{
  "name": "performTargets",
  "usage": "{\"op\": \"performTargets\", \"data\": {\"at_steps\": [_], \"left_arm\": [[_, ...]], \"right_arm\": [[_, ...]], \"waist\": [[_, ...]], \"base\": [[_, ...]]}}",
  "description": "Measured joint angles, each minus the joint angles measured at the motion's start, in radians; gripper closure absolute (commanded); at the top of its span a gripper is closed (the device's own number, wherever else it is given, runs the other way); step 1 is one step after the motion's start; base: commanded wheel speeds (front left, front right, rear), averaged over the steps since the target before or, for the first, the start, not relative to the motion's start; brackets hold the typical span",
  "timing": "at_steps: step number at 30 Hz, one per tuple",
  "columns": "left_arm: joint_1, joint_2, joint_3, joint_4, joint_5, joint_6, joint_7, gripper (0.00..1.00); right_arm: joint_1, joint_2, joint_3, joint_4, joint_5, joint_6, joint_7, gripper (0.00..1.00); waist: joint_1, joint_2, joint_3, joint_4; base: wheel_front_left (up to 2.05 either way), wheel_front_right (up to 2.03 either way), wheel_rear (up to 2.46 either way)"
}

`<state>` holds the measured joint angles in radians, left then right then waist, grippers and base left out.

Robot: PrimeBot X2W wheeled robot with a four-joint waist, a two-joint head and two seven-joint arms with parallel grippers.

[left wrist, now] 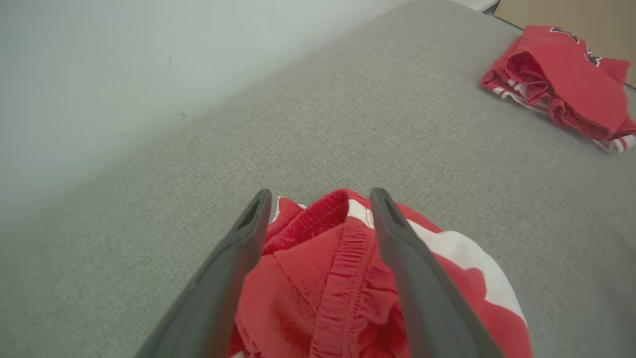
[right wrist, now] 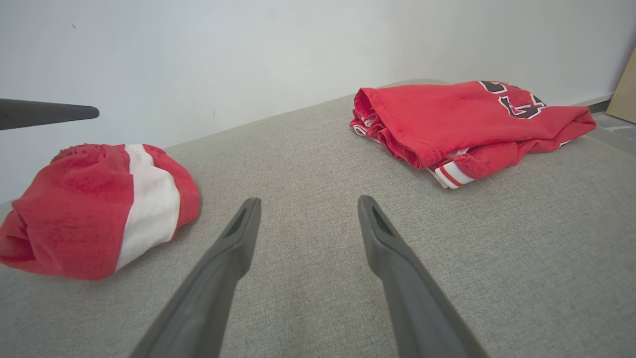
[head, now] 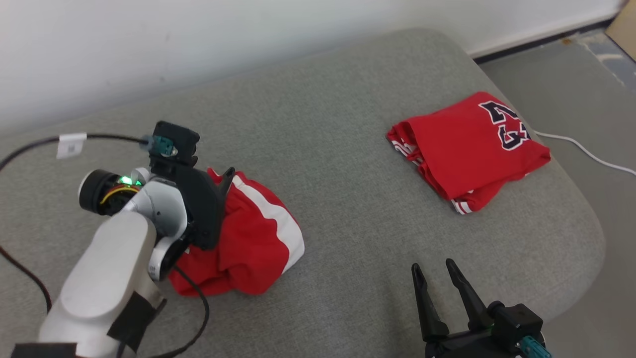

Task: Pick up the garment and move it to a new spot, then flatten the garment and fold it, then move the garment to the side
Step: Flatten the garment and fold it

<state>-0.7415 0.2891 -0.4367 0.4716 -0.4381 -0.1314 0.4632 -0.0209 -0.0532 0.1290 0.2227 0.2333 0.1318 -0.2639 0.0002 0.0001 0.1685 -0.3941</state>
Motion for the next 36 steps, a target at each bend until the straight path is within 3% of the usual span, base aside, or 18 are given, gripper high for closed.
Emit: {"op": "performTargets", "data": {"at_steps": [8,15,23,36], "left_arm": [[-0.082,0.025,-0.067,0.075,-0.062,0.0,0.226,0.0],[-0.111,0.037,-0.165,0.031,-0.146,0.0,0.32,0.0],[-0.146,0.054,-0.263,-0.019,-0.176,0.0,0.313,0.0],[-0.224,0.003,-0.393,0.052,-0.223,0.0,0.282,0.0]], "right_arm": [[-0.016,0.0,0.017,-0.006,0.021,0.0,0.0,0.0],[-0.023,0.0,0.012,-0.009,0.022,0.0,0.0,0.0],[-0.036,0.001,0.023,-0.006,0.025,0.0,0.0,0.0],[-0.054,0.001,0.047,-0.006,0.038,0.0,0.0,0.0]], "waist": [[0.0,0.0,0.069,-0.054],[-0.0001,0.0,0.096,-0.061],[-0.0002,0.0,0.099,-0.033],[-0.0002,0.0,0.11,-0.044]], "base": [[0.0,0.0,0.0],[0.0,0.0,0.0],[0.0,0.0,0.0],[0.0,0.0,0.0]]}}
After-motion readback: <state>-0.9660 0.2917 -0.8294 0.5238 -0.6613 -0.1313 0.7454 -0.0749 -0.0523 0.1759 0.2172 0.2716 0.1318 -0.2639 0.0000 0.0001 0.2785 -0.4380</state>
